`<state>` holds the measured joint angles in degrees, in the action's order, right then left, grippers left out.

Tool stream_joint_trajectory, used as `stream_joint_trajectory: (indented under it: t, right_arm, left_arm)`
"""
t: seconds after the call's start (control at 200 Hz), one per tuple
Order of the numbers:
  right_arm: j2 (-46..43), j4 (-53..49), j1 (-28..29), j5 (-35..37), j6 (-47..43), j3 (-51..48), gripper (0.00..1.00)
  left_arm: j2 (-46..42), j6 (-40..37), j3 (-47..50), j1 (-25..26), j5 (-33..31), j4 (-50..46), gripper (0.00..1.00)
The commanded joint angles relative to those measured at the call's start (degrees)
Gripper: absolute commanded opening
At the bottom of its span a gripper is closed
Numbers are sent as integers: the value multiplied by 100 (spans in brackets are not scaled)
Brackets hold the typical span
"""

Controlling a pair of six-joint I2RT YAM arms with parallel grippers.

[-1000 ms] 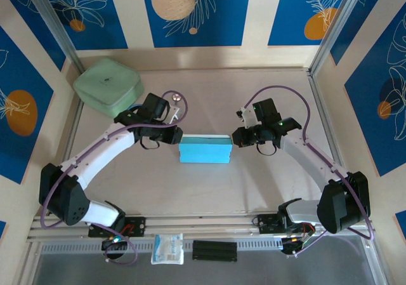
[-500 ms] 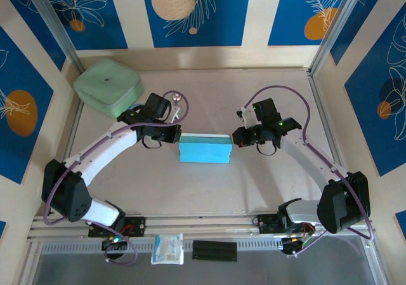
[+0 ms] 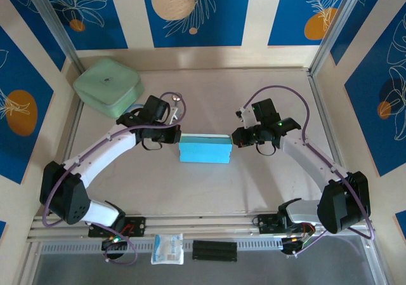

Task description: Fold the paper box

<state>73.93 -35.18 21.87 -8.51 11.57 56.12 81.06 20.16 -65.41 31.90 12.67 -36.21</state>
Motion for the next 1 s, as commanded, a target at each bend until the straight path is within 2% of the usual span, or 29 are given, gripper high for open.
stream_joint_trajectory:
  t: [0.0, 0.565, 0.755, 0.995]
  right_arm:
    - [108, -421, 104, 95, 38, -134, 5]
    - [0, -398, 228, 173, 160, -333, 5]
    - [-46, -327, 368, 302, 264, -451, 5]
    - [-116, -141, 568, 511, 486, -883, 5]
  left_arm:
    - [-76, 231, 222, 58, 448, 131, 1]
    - [-258, 454, 843, 67, 535, 193, 0]
    - [-497, 462, 1171, 78, 346, 149, 0]
    - [-593, 541, 1571, 149, 332, 306, 0]
